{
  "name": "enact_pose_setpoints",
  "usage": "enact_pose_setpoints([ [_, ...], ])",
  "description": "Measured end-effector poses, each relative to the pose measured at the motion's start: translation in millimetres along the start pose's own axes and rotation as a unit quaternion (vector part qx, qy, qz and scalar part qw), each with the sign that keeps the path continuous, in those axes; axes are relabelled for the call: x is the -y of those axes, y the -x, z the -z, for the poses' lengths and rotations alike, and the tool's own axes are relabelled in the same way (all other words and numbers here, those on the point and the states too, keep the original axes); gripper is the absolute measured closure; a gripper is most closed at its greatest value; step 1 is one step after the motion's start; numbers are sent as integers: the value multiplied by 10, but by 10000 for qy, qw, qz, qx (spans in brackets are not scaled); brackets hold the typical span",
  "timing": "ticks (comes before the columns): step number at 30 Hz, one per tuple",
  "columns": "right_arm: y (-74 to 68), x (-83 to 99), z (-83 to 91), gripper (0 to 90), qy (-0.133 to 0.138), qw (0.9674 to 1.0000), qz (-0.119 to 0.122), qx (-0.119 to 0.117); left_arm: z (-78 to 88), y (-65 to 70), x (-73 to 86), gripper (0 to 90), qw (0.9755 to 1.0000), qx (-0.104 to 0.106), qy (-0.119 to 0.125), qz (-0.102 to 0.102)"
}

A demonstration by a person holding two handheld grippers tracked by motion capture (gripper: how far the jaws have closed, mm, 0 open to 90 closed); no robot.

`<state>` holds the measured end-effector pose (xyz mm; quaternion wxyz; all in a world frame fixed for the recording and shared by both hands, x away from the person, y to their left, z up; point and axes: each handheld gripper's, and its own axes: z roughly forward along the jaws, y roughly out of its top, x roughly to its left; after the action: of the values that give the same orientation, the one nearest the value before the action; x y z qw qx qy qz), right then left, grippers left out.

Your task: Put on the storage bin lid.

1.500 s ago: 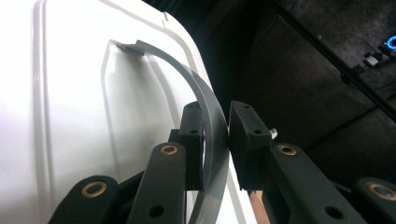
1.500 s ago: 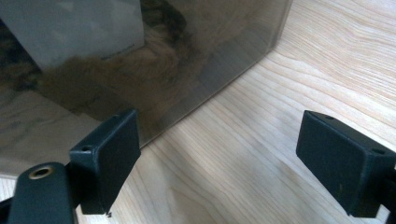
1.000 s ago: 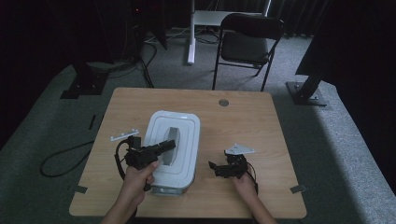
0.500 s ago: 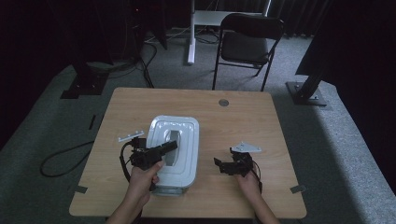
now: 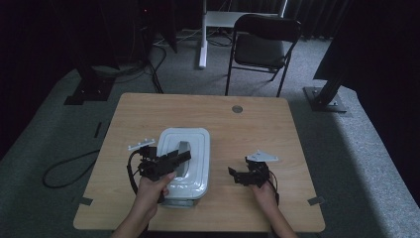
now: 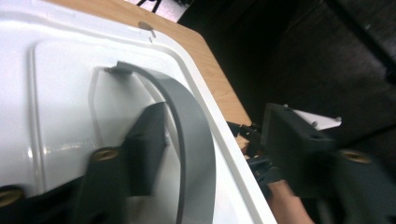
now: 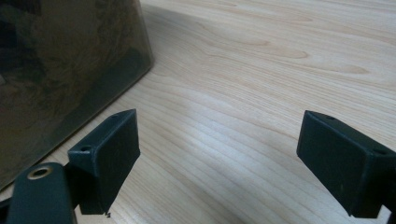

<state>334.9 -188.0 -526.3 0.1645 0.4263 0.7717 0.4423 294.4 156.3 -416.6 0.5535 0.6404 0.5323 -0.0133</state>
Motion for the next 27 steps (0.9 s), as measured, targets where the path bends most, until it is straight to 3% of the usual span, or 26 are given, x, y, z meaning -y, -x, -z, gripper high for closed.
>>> enact_pose_setpoints([
  [3,24,3,13,124,20,10000,-28,23,11,-4,-28,283,9997,-94,-245,-28],
  [6,49,9,19,124,22,10000,-68,49,25,-2,-20,192,9982,-328,-413,-277],
  [11,89,18,23,124,18,9999,-109,74,101,29,-13,101,9963,-482,-288,-644],
  [12,95,19,27,124,23,9999,-90,100,118,26,-16,99,9960,-454,-279,-723],
  [14,111,23,34,124,21,9999,-74,137,140,20,-19,5,9953,-348,-282,-859],
  [17,147,32,45,124,32,9998,-135,164,177,21,-21,5,9929,-463,-114,-1093],
  [18,157,34,49,124,30,9997,-151,167,189,18,-19,6,9916,-362,-79,-1241],
  [20,167,40,61,124,26,9997,-153,200,216,28,-4,6,9858,-497,116,-1601],
  [22,177,41,71,124,25,9997,-144,205,234,19,-2,6,9821,-581,296,-1767],
  [23,181,40,77,124,26,9996,-152,233,235,13,-4,6,9796,-659,326,-1869],
  [25,195,36,93,124,47,9996,-165,242,235,2,-5,6,9709,-1009,271,-2153],
  [26,198,34,102,124,54,9995,-183,261,242,-16,-5,6,9687,-1094,272,-2210],
  [27,203,31,109,124,60,9994,-176,289,247,-38,-10,6,9680,-1122,255,-2229],
])
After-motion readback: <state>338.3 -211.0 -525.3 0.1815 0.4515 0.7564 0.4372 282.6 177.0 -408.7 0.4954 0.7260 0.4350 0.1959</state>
